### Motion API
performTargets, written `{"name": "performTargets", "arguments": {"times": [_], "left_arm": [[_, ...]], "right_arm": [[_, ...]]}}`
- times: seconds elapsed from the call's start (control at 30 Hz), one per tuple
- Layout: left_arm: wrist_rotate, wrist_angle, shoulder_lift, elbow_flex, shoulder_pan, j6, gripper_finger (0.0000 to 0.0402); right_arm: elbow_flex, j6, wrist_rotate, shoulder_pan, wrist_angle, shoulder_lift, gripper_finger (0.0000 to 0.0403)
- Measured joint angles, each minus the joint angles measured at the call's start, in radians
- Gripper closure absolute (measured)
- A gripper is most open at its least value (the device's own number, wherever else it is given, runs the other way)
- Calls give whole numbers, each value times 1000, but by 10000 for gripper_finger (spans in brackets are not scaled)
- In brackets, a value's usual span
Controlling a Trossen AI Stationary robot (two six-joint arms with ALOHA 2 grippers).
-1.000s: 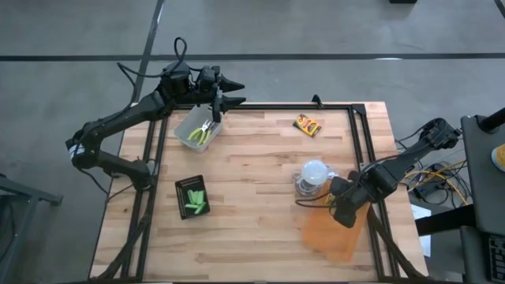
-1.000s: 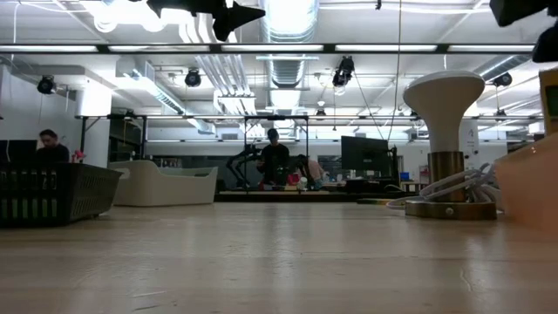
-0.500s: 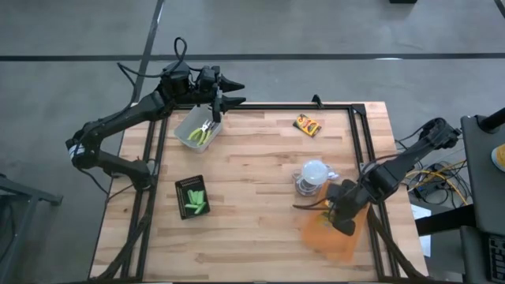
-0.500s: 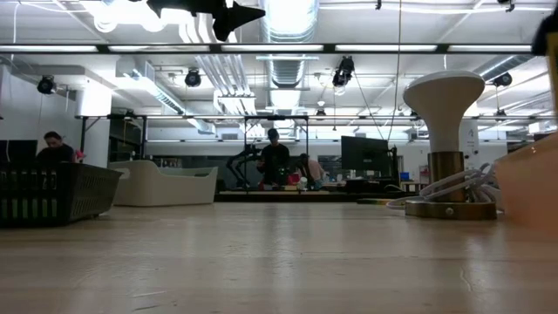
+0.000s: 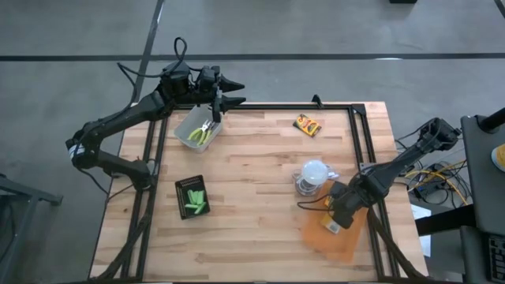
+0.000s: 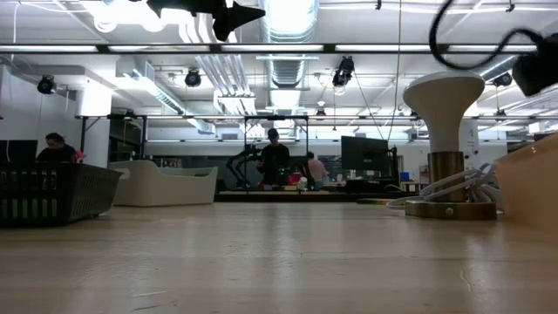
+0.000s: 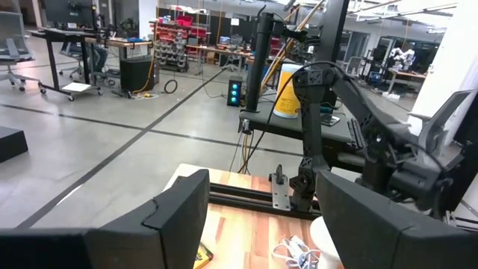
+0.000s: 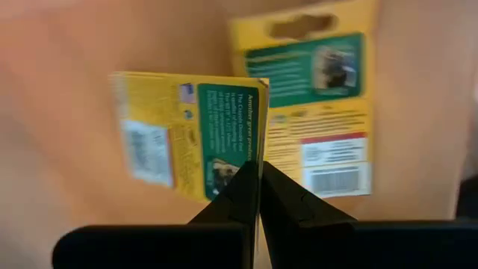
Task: Pick & Place School Supplies
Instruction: Put the yellow yellow crayon box into the orange bin
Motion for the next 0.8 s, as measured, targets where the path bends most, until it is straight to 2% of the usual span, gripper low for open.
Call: {"name": "performTargets", "arguments": {"times": [0.23, 0.47, 0.8], "left_arm": [[0, 0, 0, 0, 0, 0, 149], [0, 0, 0, 0, 0, 0, 149], [0, 0, 0, 0, 0, 0, 149]], "right_arm": [[-74, 52, 18, 0, 10, 0, 394], [-46, 12, 157, 0, 63, 0, 394], [-25, -1, 174, 0, 63, 0, 394]]}}
